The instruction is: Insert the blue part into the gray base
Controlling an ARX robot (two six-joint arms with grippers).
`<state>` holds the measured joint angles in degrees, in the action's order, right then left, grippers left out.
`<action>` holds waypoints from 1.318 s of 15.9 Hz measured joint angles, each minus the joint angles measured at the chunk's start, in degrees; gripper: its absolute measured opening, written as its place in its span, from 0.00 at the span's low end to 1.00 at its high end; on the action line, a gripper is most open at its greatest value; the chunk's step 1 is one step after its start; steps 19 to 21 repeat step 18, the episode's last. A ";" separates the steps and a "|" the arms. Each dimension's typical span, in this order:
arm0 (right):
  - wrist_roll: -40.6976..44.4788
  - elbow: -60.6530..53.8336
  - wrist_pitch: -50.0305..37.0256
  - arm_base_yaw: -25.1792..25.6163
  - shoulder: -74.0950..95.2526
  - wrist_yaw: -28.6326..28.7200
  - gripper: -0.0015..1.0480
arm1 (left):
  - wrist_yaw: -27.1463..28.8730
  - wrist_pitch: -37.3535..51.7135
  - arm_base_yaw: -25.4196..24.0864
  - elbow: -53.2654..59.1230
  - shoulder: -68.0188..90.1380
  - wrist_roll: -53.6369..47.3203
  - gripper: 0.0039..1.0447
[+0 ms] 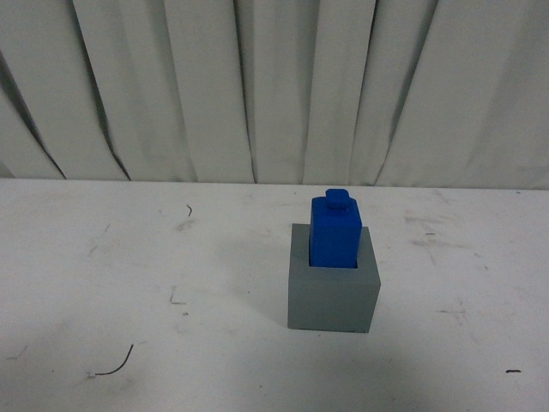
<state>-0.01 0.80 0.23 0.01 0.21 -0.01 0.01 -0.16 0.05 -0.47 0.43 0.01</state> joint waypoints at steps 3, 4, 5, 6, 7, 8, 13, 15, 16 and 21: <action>0.00 0.00 0.00 0.00 0.00 0.00 0.94 | 0.00 0.00 0.00 0.00 0.00 0.00 0.94; 0.00 0.00 0.00 0.00 0.00 0.00 0.94 | 0.00 0.00 0.00 0.00 0.00 -0.02 0.94; 0.00 0.00 0.00 0.00 0.00 0.00 0.94 | 0.00 0.00 0.00 0.00 0.00 0.00 0.94; 0.02 0.00 0.00 0.00 0.00 0.00 0.94 | 0.00 0.00 0.00 0.00 0.00 -0.02 0.94; 0.00 0.00 0.00 0.00 0.00 -0.02 0.94 | 0.00 0.00 0.00 0.00 0.00 0.00 0.94; 0.00 0.00 0.00 0.00 0.00 0.00 0.94 | 0.00 0.00 0.00 0.00 0.00 -0.02 0.94; 0.02 0.00 0.00 0.00 0.00 0.00 0.94 | 0.00 0.02 0.00 0.00 0.00 0.00 0.94; 0.00 0.00 0.00 0.00 0.00 0.00 0.94 | 0.00 0.00 0.00 0.00 0.00 0.00 0.94; 0.00 0.00 0.00 0.00 0.00 -0.02 0.94 | 0.00 0.00 0.00 0.00 0.00 0.00 0.94; 0.02 0.00 0.00 0.00 0.00 0.00 0.94 | 0.00 0.00 0.00 0.00 0.00 -0.02 0.94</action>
